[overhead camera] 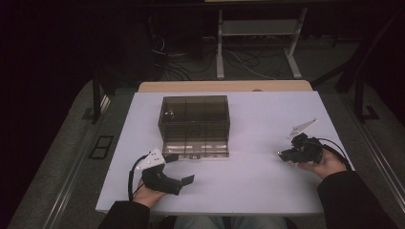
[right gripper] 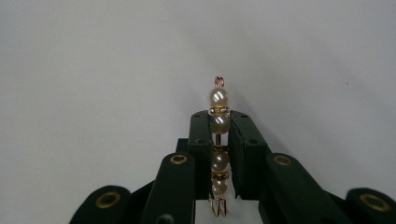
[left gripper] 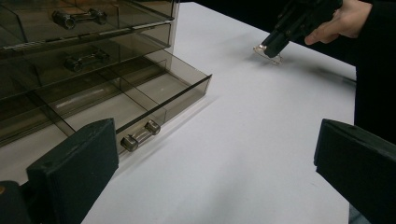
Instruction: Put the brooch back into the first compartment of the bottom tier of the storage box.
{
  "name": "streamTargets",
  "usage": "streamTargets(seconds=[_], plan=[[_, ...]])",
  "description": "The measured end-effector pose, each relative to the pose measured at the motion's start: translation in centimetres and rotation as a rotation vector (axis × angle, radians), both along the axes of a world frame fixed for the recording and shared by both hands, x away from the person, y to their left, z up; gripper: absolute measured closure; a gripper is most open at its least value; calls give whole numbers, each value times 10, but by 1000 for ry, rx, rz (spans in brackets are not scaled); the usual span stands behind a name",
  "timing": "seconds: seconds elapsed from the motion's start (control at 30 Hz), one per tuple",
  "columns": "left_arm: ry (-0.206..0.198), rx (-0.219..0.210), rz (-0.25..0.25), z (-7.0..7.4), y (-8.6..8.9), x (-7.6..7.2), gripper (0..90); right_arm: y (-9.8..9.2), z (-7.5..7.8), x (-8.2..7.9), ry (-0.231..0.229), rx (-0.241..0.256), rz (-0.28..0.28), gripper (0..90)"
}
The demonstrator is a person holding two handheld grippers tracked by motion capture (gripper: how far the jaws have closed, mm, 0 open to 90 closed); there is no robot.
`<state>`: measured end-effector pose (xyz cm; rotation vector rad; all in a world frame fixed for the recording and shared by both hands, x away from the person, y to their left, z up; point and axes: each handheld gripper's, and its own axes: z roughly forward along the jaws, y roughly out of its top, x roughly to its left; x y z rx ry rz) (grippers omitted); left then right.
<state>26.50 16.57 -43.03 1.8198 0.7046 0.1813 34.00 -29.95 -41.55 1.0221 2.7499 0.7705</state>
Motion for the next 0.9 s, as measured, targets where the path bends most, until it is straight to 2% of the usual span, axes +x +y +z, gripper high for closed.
streamTargets(seconds=[0.47,0.9], plan=[[0,0,0,0,0,0,0,1,11,-3,-15,66,-7,789],[0,-1,-1,0,0,0,0,6,27,-3,-42,97,7,789]])
